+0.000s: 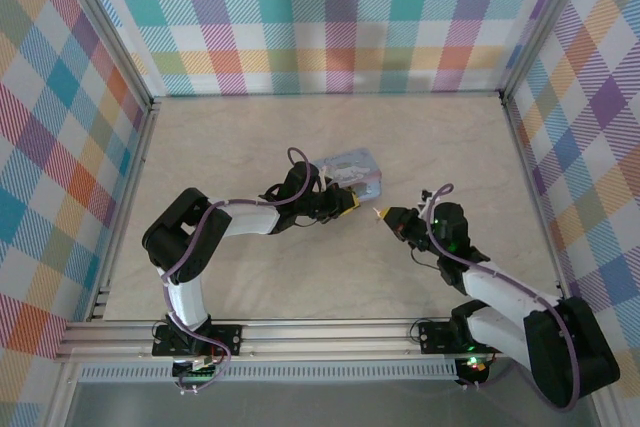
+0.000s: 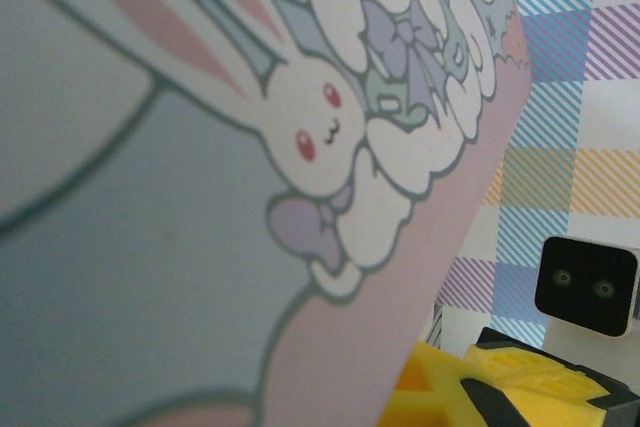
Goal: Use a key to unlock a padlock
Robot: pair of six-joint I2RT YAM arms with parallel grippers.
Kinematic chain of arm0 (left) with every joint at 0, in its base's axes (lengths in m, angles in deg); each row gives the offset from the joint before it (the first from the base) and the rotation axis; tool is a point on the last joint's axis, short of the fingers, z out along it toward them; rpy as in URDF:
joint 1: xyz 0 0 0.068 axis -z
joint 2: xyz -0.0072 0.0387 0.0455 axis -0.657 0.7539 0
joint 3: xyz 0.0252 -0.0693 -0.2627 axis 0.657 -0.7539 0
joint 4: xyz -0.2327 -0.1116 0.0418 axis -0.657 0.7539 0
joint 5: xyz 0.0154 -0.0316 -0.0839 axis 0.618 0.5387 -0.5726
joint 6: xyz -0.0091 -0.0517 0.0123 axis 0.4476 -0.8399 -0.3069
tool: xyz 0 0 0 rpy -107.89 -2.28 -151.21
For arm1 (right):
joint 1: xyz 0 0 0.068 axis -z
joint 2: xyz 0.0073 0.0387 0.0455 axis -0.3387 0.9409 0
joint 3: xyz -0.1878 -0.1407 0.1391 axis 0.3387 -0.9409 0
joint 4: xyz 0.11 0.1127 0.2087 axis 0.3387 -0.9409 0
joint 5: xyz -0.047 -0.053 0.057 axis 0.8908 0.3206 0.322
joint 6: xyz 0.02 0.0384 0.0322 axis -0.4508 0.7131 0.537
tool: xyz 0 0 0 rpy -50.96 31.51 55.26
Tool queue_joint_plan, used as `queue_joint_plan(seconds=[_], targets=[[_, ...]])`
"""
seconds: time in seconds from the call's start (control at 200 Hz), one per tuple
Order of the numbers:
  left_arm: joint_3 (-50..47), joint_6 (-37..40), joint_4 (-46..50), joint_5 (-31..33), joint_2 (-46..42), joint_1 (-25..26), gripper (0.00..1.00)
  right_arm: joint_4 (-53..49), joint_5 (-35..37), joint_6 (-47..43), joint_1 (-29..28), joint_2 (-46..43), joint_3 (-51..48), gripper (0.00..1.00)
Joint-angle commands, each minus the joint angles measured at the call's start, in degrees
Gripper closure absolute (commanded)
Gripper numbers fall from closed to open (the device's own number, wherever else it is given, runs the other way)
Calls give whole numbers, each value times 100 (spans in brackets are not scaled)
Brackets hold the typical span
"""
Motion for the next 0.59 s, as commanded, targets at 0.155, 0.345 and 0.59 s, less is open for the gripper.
queue_joint_plan(seconds=[0.155,0.345,0.59], targets=[[144,-201,-378,-229,-77,-64,96,899,420,148,-315,421,-20,100],[130,-247,-446,-236,-94,-66,96,1273,608,280,-403,749,-78,100],[107,-255,-507,-263,-130,-66,96,2016,723,534,-540,1388,-104,100]])
